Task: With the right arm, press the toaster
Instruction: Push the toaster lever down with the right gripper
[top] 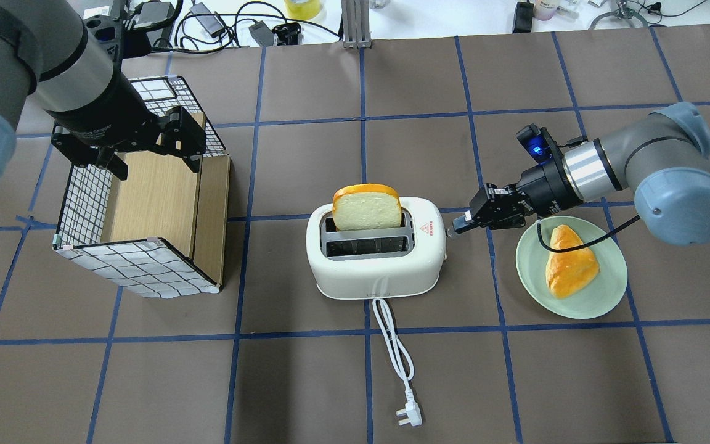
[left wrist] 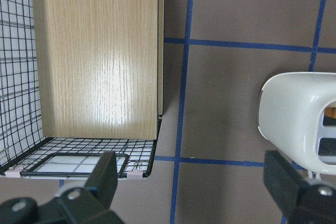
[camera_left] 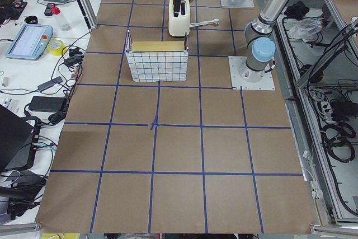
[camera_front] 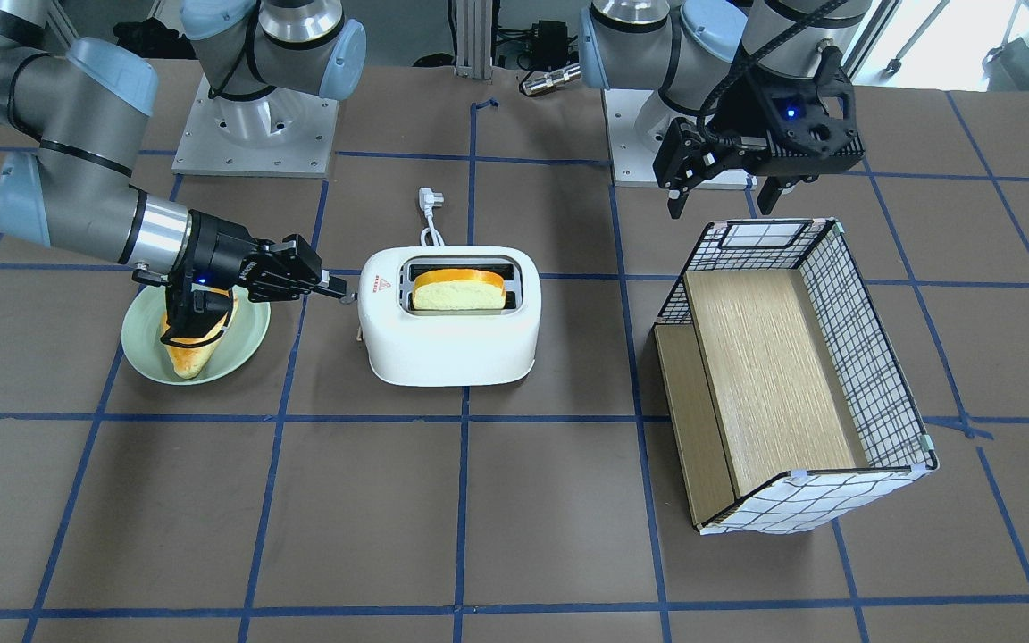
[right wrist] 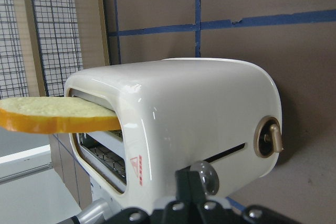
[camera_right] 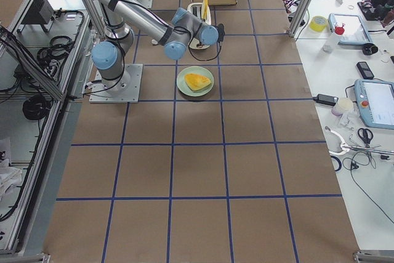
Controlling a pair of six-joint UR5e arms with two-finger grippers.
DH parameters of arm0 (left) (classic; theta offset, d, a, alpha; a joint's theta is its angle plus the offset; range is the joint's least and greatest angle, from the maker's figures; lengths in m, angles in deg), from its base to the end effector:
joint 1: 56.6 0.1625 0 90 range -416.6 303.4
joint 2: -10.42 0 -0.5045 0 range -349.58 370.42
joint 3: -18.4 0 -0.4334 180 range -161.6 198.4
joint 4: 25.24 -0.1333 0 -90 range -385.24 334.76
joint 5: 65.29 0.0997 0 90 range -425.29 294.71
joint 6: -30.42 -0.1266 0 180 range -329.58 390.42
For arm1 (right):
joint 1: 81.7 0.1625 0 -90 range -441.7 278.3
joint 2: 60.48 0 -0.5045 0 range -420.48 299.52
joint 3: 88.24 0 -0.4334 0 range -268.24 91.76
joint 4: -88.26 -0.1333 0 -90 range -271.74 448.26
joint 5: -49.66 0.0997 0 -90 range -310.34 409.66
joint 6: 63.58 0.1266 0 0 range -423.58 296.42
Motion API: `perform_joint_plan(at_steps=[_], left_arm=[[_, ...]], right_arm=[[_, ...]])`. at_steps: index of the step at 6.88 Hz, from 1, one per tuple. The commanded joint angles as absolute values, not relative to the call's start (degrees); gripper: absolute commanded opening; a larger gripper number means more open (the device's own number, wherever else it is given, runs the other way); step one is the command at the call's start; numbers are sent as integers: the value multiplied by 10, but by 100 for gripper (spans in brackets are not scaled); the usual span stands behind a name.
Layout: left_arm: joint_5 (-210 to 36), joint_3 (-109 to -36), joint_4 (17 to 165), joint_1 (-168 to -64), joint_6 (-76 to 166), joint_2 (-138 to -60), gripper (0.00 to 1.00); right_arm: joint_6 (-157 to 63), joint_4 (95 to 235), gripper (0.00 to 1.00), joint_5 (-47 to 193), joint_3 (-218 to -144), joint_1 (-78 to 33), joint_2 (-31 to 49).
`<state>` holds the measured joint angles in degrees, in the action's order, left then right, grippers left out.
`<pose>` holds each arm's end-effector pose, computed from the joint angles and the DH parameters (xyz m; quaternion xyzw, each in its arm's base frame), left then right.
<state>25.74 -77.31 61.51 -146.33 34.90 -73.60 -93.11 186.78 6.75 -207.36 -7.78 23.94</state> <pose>-0.1287 -0.4887 0.5461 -0.0417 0.9986 -0.0310 0.0078 0.0907 -0.5015 0.2965 -0.0147 0.8974 0.0406 0.4391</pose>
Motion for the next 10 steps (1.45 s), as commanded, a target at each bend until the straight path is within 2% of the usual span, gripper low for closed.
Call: perform_joint_plan(at_steps=[1, 5, 10], left_arm=[[258, -773, 615, -1463, 349, -736, 100], [258, -773, 615, -1463, 349, -736, 100], [258, -773, 615, -1463, 349, -736, 100]], right_arm=[[-932, 1890, 0, 67, -2083, -77, 232], [-935, 1966, 0, 64, -2117, -77, 206], [-934, 1971, 0, 55, -2123, -77, 208]])
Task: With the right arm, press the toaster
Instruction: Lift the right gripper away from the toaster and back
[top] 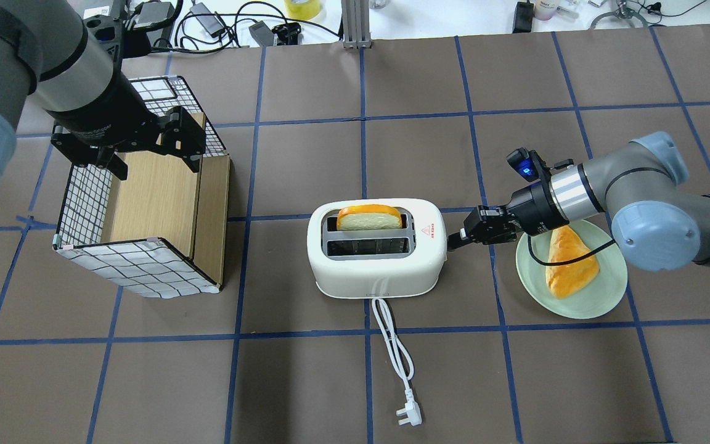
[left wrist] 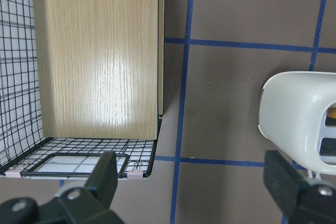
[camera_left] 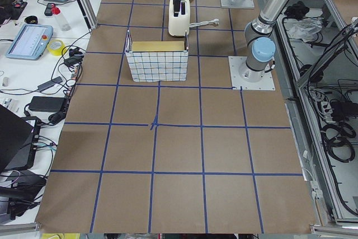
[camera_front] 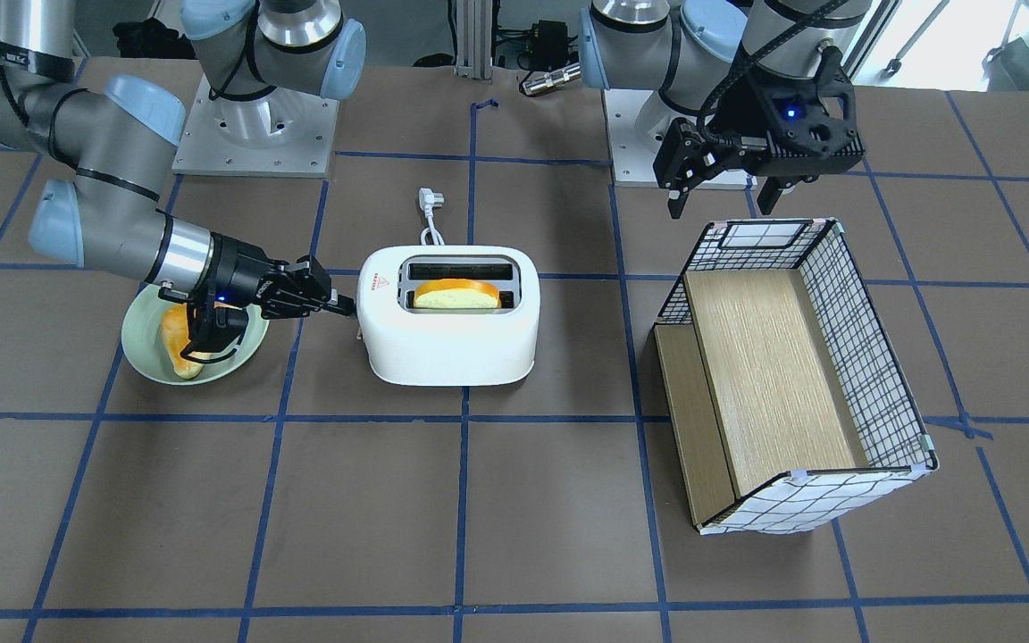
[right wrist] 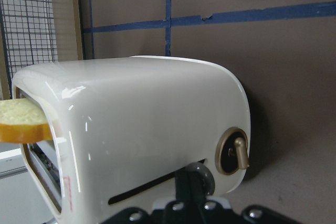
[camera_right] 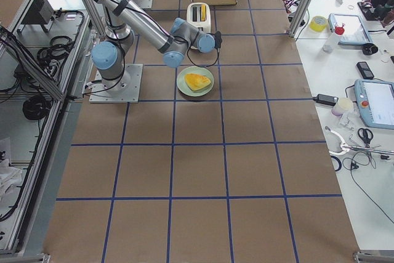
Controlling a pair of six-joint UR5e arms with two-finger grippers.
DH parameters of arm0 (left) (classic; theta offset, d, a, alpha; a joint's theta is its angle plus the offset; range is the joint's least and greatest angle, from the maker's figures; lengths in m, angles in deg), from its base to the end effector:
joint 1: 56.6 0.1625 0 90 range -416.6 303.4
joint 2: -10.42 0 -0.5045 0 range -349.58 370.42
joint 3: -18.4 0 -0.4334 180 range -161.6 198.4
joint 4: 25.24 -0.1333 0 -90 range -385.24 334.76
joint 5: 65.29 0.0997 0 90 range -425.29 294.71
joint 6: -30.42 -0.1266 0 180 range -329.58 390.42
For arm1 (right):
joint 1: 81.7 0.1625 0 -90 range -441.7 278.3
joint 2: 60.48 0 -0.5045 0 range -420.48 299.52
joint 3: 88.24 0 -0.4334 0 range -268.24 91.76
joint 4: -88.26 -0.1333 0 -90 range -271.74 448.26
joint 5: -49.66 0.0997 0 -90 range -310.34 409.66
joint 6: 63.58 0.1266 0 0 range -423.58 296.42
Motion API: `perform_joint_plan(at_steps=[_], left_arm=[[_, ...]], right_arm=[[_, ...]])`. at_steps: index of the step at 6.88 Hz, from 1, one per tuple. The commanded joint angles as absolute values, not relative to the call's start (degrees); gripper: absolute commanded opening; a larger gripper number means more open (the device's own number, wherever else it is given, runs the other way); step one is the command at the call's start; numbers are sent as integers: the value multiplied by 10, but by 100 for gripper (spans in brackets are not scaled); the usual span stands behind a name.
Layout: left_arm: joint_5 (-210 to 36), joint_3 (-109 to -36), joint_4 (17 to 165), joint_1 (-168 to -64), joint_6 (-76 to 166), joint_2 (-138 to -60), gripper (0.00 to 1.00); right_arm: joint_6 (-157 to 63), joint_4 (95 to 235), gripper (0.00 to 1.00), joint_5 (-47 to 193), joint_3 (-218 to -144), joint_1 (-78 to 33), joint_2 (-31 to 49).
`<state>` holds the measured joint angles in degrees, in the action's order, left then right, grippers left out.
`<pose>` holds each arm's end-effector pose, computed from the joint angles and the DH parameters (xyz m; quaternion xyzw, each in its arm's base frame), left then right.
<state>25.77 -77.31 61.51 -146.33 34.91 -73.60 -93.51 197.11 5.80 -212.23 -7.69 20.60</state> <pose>-0.1287 -0.4887 0.5461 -0.0418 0.9986 -0.0310 0.0081 0.0917 -0.4954 0.2451 -0.0281 0.9031 0.0271 0.4277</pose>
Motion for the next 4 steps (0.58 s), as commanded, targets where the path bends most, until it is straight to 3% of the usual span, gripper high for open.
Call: perform_joint_plan(at_steps=[1, 4], left_arm=[[258, -773, 615, -1463, 349, -736, 100], [258, -773, 615, -1463, 349, -736, 100]], right_arm=[[-924, 1965, 0, 51, -2118, -76, 215], [-793, 1930, 0, -18, -2059, -71, 263]])
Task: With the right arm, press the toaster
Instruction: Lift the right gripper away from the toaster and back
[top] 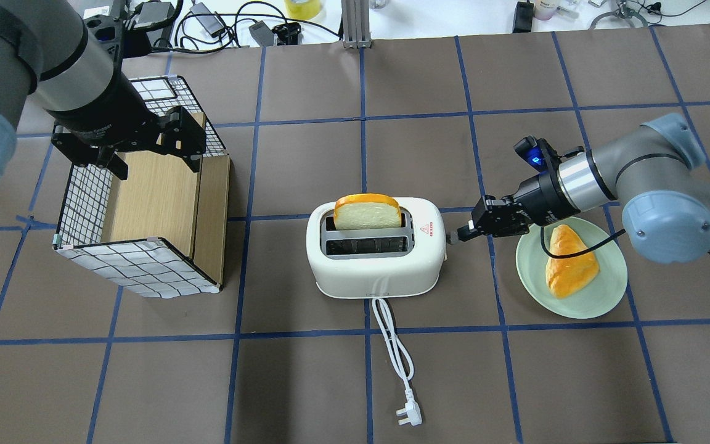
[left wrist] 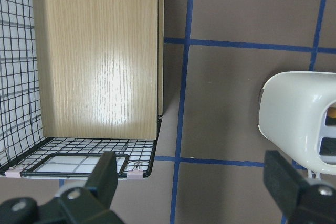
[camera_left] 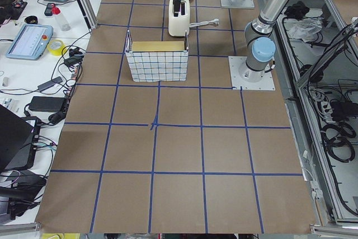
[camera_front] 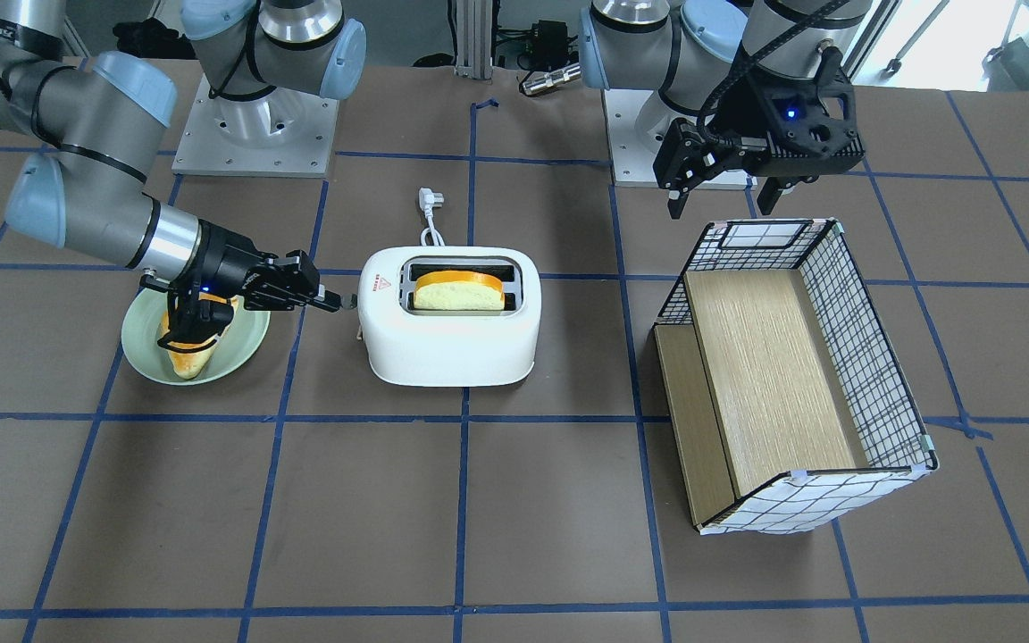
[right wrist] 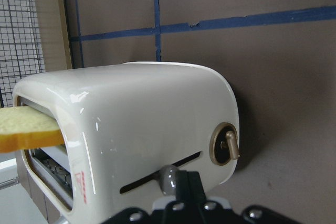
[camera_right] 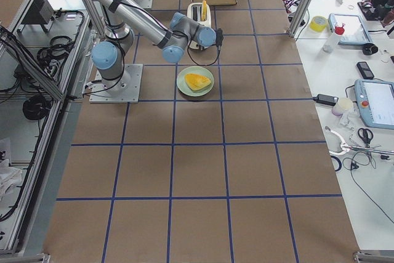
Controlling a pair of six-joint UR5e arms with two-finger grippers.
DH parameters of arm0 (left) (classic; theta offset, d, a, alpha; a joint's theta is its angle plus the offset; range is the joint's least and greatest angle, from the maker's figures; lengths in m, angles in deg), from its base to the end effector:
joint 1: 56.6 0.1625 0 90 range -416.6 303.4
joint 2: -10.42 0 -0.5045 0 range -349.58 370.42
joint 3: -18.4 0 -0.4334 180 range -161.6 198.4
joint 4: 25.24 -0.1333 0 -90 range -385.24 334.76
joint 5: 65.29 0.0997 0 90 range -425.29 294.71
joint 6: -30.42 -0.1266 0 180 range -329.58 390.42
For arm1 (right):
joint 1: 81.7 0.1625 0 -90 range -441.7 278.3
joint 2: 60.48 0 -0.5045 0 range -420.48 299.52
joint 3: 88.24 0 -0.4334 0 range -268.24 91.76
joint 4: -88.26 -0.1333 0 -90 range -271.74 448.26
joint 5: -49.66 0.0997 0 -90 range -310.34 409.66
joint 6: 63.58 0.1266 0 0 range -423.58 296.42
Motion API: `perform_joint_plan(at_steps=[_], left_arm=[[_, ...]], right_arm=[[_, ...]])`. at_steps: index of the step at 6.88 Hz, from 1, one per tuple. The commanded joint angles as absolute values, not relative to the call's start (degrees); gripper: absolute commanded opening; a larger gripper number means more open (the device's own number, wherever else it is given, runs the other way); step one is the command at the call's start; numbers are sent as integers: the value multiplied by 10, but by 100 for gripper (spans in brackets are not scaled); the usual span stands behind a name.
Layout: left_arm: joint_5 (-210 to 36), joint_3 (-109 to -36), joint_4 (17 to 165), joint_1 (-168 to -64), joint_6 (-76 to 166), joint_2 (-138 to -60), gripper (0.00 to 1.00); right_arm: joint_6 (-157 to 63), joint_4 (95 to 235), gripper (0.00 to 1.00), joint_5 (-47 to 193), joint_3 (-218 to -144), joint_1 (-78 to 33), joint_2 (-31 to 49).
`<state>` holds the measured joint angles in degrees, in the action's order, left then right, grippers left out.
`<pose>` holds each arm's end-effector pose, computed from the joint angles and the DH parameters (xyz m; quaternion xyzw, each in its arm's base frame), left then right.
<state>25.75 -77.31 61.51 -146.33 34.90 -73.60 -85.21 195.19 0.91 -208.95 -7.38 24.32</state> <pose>-0.1287 -0.4887 0.5461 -0.0417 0.9986 -0.0310 0.0079 0.0844 -0.5015 0.2883 0.0101 0.9249 0.0351 0.3785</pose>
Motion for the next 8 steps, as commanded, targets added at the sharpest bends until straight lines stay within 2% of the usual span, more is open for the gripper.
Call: perform_joint_plan(at_steps=[1, 5, 6, 8], left_arm=[[257, -773, 615, -1463, 349, -736, 100], [257, -773, 615, -1463, 349, -736, 100], [257, -773, 615, -1463, 349, -736, 100], [257, -773, 615, -1463, 349, -736, 100]], right_arm=[[-771, 1879, 0, -43, -2012, -68, 273], [-681, 1690, 0, -347, -1734, 14, 275], [-633, 1686, 0, -385, -1710, 48, 276], [-535, 1720, 6, -448, -1709, 119, 277]])
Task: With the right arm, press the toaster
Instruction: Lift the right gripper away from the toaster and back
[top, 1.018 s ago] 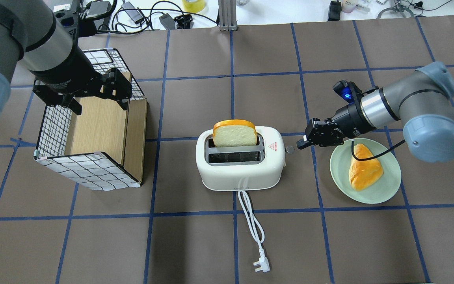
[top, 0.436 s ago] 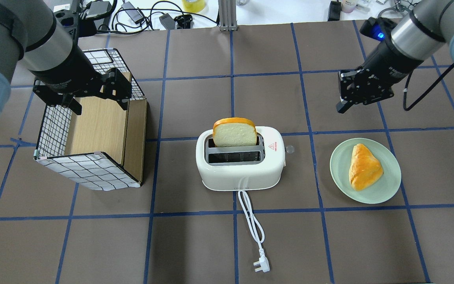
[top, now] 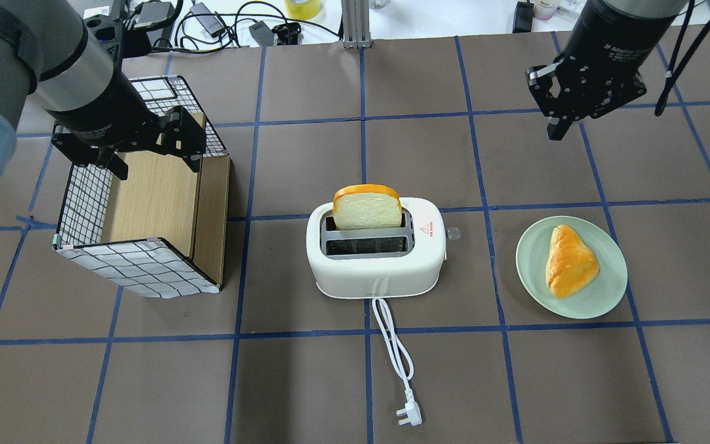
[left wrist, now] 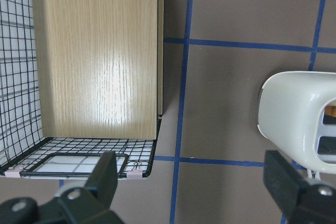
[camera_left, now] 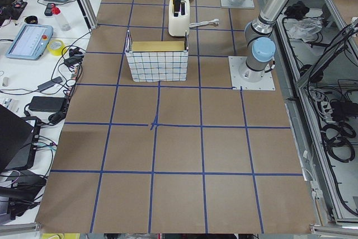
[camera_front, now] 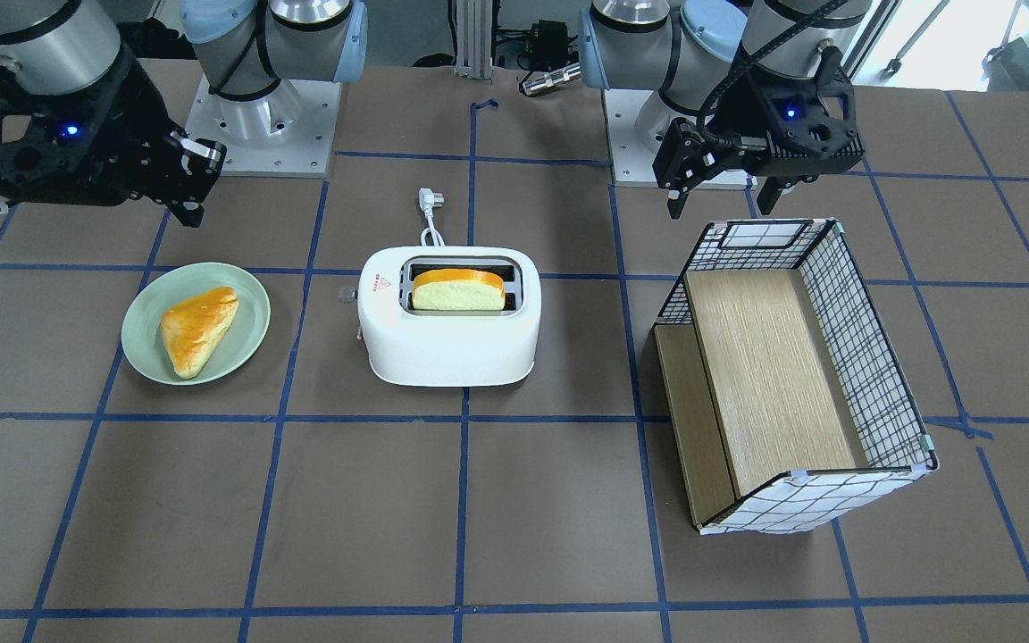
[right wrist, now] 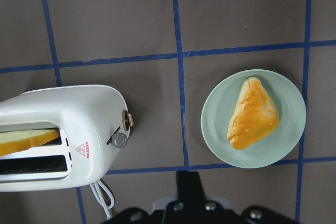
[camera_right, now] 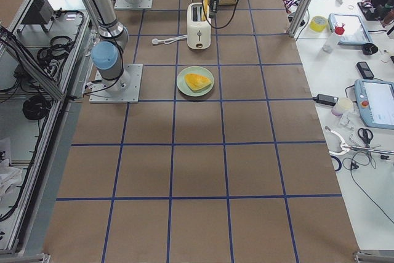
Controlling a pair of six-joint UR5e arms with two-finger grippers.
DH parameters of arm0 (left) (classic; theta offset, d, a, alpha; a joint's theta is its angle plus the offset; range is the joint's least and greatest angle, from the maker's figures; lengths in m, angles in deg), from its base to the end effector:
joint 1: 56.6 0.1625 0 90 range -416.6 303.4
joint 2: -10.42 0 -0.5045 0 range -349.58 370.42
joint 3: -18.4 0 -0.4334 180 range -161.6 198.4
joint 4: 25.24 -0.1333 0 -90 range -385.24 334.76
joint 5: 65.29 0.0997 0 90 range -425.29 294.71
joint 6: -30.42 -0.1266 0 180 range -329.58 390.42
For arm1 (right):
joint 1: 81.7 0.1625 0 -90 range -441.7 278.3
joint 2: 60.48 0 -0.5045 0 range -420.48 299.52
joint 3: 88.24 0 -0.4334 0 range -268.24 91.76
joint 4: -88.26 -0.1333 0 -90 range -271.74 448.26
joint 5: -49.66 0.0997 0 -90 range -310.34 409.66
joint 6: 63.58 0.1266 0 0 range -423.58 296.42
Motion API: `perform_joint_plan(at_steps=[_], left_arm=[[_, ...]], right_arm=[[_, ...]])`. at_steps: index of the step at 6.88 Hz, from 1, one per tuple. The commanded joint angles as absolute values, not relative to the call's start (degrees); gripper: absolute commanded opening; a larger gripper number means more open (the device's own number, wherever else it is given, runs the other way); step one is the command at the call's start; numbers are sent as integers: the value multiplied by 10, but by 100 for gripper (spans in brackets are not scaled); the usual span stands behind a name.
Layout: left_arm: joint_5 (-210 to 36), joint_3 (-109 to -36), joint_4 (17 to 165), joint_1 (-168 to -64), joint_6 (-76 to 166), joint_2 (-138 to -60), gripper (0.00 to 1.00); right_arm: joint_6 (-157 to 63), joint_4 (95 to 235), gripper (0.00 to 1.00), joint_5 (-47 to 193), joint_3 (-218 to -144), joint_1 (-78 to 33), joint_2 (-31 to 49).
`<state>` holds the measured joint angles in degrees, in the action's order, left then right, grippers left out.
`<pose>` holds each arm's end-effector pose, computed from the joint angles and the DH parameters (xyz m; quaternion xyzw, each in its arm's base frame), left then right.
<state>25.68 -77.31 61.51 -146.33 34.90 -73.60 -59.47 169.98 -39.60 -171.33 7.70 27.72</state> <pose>-0.1289 -0.4887 0.5461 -0.0417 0.9986 -0.0310 0.0073 0.1293 -0.5415 0.5734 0.0413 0.9987 0.0278 0.0056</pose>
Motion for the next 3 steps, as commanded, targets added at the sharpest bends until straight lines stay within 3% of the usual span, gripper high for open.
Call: perform_joint_plan(at_steps=[1, 2, 3], left_arm=[[257, -773, 615, -1463, 349, -736, 100], [258, -773, 615, -1463, 349, -736, 100], [258, -773, 615, -1463, 349, -736, 100]], right_arm=[[-524, 1732, 32, -453, -1716, 126, 274], [-527, 1753, 72, -454, -1717, 128, 270], [-534, 1782, 100, -454, -1718, 129, 268]])
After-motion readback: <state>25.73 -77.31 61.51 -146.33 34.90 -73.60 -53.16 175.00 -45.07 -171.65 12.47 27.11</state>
